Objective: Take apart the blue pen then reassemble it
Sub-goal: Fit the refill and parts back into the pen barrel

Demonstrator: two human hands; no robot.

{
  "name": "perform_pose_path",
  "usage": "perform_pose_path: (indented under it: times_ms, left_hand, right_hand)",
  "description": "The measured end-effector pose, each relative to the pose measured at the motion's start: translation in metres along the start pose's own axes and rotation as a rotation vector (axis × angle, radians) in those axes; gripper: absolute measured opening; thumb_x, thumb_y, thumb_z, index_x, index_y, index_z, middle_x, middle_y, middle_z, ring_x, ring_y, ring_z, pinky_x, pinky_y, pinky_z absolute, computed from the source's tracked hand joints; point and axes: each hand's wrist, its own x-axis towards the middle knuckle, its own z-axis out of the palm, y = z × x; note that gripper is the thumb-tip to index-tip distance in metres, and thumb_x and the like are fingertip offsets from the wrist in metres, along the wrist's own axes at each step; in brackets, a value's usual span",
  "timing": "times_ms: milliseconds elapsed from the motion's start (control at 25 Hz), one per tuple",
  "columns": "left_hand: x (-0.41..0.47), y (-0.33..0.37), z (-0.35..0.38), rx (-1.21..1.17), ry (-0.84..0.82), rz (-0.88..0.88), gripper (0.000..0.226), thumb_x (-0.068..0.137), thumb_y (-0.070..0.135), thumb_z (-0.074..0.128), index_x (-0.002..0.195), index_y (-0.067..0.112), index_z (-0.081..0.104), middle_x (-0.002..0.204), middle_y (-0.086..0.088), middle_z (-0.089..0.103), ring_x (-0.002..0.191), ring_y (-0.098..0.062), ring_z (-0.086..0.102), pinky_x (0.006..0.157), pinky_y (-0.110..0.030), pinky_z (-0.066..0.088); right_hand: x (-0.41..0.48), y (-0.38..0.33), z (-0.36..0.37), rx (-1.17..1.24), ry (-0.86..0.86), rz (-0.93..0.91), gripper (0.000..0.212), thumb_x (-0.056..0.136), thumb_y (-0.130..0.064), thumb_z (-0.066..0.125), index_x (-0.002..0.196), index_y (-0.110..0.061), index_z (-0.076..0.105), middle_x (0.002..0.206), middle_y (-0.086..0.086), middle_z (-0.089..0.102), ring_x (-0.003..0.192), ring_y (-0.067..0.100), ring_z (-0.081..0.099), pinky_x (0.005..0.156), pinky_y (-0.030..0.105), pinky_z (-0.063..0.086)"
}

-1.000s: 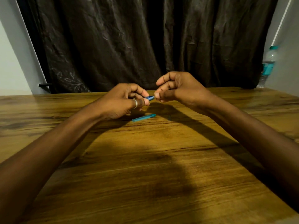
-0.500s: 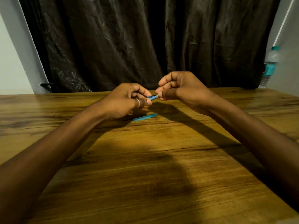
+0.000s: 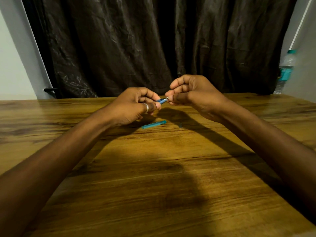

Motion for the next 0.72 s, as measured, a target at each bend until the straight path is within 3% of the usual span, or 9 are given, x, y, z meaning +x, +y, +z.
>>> perform_pose_path:
  times_ms: [240, 360, 560, 720]
  left_hand:
    - [-0.0017, 0.0016, 0.0004, 0.009, 0.020, -0.007, 0.019, 0.090, 0.012, 0.069, 0.109, 0.014, 0.066, 0.085, 0.004, 0.075, 0.072, -0.005, 0.064, 0.056, -0.022, 0.041]
    - [-0.0020, 0.0026, 0.0009, 0.004, 0.036, -0.012, 0.023, 0.090, 0.011, 0.068, 0.113, 0.009, 0.066, 0.095, -0.005, 0.075, 0.075, -0.008, 0.062, 0.057, -0.023, 0.040]
    - [-0.0021, 0.0026, -0.0003, 0.018, 0.031, -0.008, 0.022, 0.090, 0.011, 0.069, 0.112, 0.010, 0.066, 0.099, -0.012, 0.073, 0.071, -0.005, 0.061, 0.054, -0.021, 0.040]
    - [-0.0015, 0.0013, -0.0008, 0.050, 0.020, 0.000, 0.024, 0.089, 0.007, 0.069, 0.113, 0.006, 0.066, 0.102, -0.020, 0.073, 0.075, -0.012, 0.060, 0.049, -0.012, 0.042]
  right_hand:
    - [-0.0002, 0.0000, -0.0001, -0.027, 0.005, -0.014, 0.026, 0.084, 0.015, 0.065, 0.100, -0.005, 0.058, 0.088, 0.015, 0.072, 0.074, 0.016, 0.073, 0.072, 0.029, 0.063]
    - [0.0004, -0.0007, -0.0006, -0.092, 0.013, -0.032, 0.028, 0.084, 0.010, 0.068, 0.098, -0.010, 0.054, 0.086, 0.013, 0.073, 0.072, 0.015, 0.073, 0.071, 0.032, 0.061]
    - [0.0008, 0.0000, -0.0003, -0.201, 0.018, -0.069, 0.033, 0.084, 0.006, 0.070, 0.100, -0.014, 0.049, 0.082, 0.006, 0.074, 0.071, 0.011, 0.073, 0.064, 0.025, 0.058]
    - [0.0023, 0.0037, -0.0024, -0.307, 0.030, -0.119, 0.034, 0.084, 0.000, 0.074, 0.095, -0.021, 0.050, 0.081, 0.006, 0.077, 0.077, 0.013, 0.075, 0.073, 0.033, 0.059]
